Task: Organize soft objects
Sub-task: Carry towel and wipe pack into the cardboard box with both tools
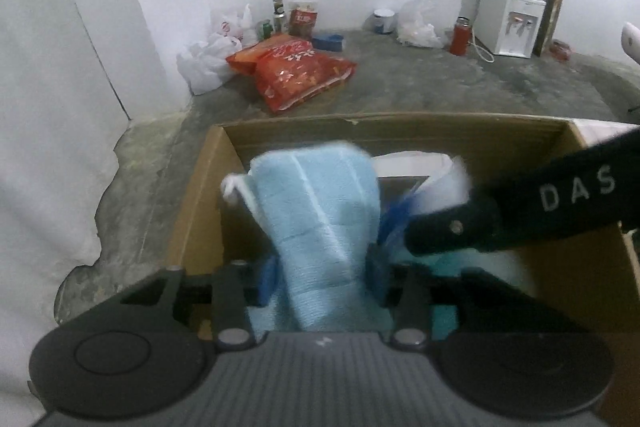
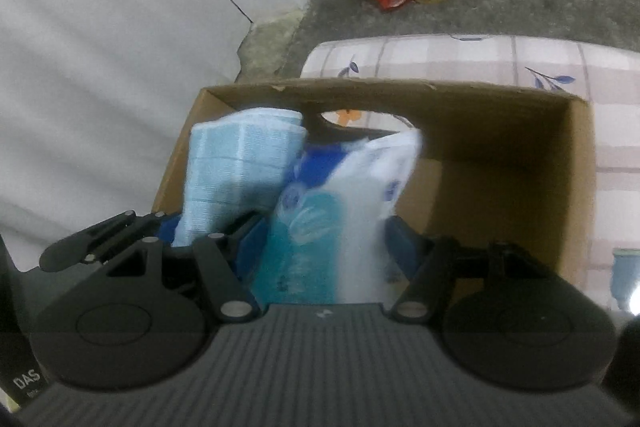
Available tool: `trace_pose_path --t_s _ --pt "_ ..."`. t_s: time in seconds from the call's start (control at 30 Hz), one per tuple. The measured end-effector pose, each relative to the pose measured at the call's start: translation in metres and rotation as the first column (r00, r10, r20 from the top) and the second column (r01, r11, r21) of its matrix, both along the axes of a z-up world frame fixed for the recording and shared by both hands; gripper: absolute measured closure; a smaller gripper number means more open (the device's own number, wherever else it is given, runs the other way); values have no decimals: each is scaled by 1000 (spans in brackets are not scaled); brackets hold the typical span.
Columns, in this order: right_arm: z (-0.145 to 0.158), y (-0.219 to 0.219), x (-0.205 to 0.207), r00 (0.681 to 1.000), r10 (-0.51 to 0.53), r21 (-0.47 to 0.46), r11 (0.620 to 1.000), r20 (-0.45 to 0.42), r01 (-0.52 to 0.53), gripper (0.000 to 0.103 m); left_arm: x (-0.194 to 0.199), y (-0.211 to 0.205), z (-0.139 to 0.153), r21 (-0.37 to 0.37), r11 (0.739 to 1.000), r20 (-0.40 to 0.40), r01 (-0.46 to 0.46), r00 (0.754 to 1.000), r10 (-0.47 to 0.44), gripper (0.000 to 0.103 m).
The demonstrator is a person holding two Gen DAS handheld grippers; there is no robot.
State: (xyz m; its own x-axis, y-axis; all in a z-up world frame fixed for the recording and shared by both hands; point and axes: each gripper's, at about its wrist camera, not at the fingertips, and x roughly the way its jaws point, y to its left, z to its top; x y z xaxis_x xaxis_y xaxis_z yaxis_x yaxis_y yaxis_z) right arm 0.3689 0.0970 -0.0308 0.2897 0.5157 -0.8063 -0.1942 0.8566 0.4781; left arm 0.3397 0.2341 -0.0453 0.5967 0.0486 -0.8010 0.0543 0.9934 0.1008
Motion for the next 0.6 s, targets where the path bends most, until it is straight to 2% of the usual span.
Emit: trace_pose_path --t_s 0.17,0.37,0.43,0.5,0.6 --pt "4 8 4 999 10 28 1000 44 -12 37 5 -2 -3 1 1000 5 -17 1000 17 48" --pt "12 3 7 995 28 26 999 97 -31 37 0 -1 3 1 999 26 -40 999 40 48" --pt "20 -6 6 993 27 39 999 118 -32 37 -5 1 10 -9 999 37 -42 998 42 48" --pt "30 -18 3 990 31 59 997 141 -40 37 -12 3 20 -23 999 47 -41 998 42 43" --pt "61 -45 -18 975 53 50 997 218 -65 36 -31 6 39 -36 998 72 -49 996 51 38"
